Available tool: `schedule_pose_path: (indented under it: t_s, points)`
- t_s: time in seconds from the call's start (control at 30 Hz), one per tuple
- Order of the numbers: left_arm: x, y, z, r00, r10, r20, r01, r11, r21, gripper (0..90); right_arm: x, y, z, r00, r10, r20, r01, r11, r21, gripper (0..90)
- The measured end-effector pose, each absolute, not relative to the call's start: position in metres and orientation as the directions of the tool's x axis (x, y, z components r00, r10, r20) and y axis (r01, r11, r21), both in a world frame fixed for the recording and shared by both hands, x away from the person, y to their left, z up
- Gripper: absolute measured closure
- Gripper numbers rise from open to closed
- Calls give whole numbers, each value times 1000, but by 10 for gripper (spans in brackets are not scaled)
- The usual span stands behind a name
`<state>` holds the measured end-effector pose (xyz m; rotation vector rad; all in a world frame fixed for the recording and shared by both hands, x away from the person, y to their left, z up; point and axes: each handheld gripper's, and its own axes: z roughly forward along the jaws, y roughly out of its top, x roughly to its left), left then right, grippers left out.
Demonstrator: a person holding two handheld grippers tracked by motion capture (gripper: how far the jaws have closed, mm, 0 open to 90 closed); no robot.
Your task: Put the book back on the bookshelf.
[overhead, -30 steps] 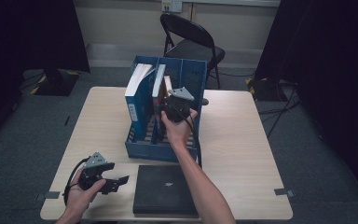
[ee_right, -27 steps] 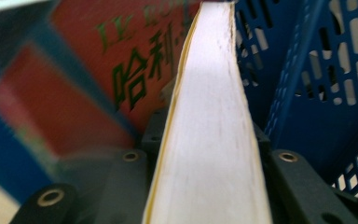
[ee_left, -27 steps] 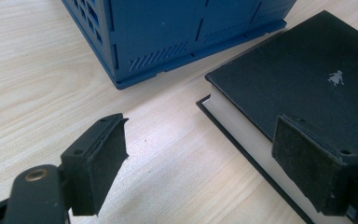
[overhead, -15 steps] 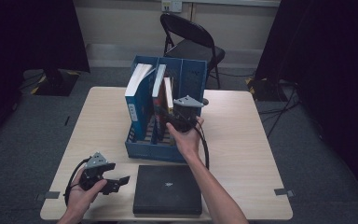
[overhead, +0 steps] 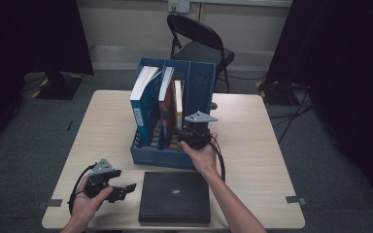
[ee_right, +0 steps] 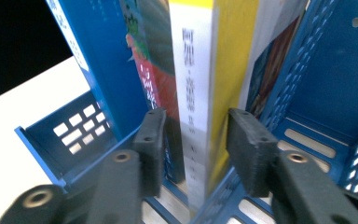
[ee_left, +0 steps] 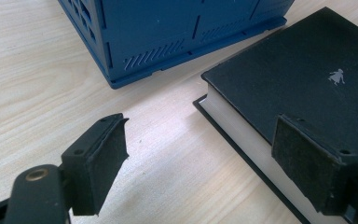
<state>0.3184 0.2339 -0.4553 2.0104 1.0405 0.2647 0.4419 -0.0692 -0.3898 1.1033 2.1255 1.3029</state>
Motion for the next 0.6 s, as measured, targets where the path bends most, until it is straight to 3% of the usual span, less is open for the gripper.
schedule_pose_path:
  t_s: [0.13,0.6]
  points:
    - [319,232,-456,638,750,-176,578,-315,753,177,442,-71,-390,-616,784,77,424,248,871,692]
    - [318,233,-455,641,747,-176,575,-315,755,177,456,-53,-396,-620,781,75,424,253,870,705]
